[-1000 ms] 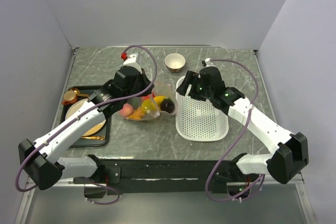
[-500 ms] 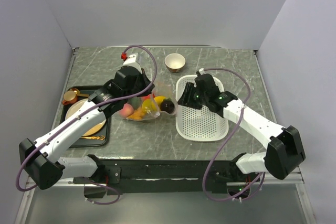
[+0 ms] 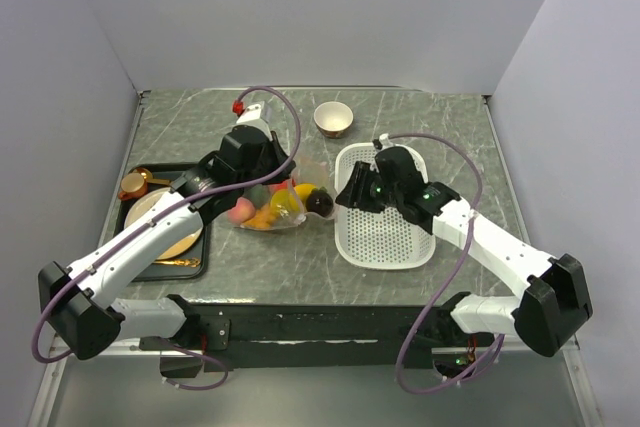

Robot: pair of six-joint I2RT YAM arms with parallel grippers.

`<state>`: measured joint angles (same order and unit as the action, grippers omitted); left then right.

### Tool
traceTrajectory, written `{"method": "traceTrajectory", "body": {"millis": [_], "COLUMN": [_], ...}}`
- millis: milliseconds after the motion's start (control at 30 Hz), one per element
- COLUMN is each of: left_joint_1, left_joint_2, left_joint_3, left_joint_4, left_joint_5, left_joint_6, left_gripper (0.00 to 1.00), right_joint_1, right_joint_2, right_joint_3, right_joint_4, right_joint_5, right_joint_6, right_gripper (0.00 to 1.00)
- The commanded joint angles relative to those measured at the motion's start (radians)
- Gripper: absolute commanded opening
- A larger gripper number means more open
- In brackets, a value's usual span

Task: Place the food in the zip-top bag and seal the zipper
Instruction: Adjust the zipper food storage bag at the center of the board.

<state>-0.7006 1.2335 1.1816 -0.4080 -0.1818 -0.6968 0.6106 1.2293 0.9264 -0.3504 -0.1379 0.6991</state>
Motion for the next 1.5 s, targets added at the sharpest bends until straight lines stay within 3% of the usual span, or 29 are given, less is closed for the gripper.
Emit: {"method": "traceTrajectory", "body": {"millis": [0, 200, 333, 500, 600, 633, 667, 933, 1100, 1267, 1467], "left_joint_1": [0.003, 0.003, 0.003, 0.003, 0.003, 0.003, 0.003, 0.004, 0.012, 0.026, 0.039], "left_joint_2": [0.001, 0.001, -0.003, -0.002, -0.002, -0.002, -0.003, -0.034, -0.109, -0.163, -0.201], "left_joint_3": [0.001, 0.003, 0.006, 0.0, -0.005, -0.004, -0.004, 0.026, 0.087, 0.151, 0.185], "left_joint_4": [0.051, 0.046, 0.04, 0.041, 0.043, 0.043, 0.04, 0.012, -0.023, -0.086, -0.123], "left_joint_5": [0.007, 0.005, 0.001, 0.007, 0.01, 0.008, 0.005, -0.051, -0.122, -0.255, -0.286], "left_joint_6": [-0.009, -0.006, -0.003, -0.003, -0.006, -0.004, -0.003, 0.003, 0.023, 0.046, 0.054], "left_gripper": [0.01, 0.01, 0.01, 0.01, 0.01, 0.01, 0.01, 0.01, 0.01, 0.01, 0.01], "right_joint_1": [0.023, 0.023, 0.023, 0.023, 0.023, 0.023, 0.023, 0.023, 0.025, 0.029, 0.031], "right_joint_2": [0.001, 0.051, 0.102, 0.148, 0.164, 0.161, 0.153, 0.069, 0.049, 0.119, 0.209], "right_joint_3": [0.0, 0.017, 0.022, 0.029, 0.048, 0.063, 0.071, 0.232, 0.357, 0.451, 0.5], "right_joint_4": [0.036, 0.039, 0.04, 0.091, 0.088, 0.088, 0.084, 0.076, 0.082, 0.047, 0.019], "right_joint_5": [-0.008, 0.02, 0.04, -0.006, -0.019, -0.02, -0.016, 0.003, -0.089, -0.104, -0.143], "right_joint_6": [0.005, 0.0, 0.004, 0.008, 0.004, -0.007, -0.009, -0.076, -0.118, -0.135, -0.124], "right_gripper": [0.5, 0.48, 0.36, 0.34, 0.15, 0.03, 0.0, 0.0, 0.0, 0.0, 0.0]}}
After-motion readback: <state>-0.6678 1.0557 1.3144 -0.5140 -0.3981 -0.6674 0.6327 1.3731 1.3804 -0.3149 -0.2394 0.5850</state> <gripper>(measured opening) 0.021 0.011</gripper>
